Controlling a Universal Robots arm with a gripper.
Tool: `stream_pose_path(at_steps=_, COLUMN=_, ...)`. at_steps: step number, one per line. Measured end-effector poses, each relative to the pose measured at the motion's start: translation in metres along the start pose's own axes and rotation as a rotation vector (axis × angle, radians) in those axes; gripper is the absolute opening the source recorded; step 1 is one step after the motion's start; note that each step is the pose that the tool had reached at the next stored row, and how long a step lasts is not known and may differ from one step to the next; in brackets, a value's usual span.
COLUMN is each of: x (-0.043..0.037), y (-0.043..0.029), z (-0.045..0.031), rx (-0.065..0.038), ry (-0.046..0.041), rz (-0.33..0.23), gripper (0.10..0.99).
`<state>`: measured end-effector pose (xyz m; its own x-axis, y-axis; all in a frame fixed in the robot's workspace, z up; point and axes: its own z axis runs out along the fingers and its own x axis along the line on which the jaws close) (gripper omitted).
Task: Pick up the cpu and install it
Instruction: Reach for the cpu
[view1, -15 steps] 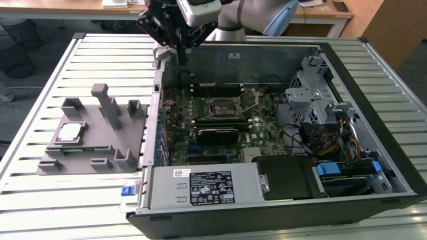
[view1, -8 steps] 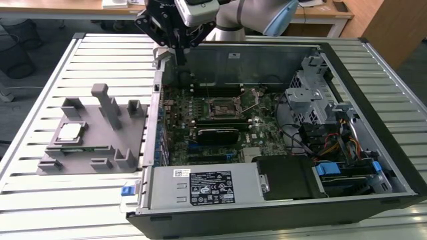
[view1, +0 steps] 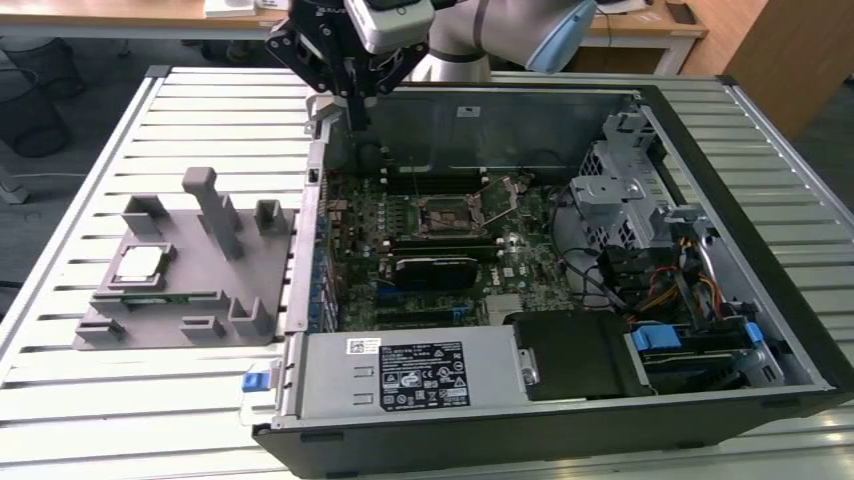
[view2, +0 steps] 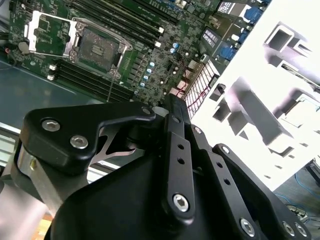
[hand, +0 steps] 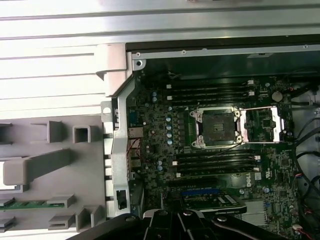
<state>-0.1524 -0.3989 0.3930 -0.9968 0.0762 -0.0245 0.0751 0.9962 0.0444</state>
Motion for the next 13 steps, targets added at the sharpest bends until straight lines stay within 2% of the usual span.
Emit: stream_pose_path(at_steps=13, x=0.0056, y=-0.0004, z=0.0001, rx=0.0, ry=0.0, rz=0.0, gripper=0.106)
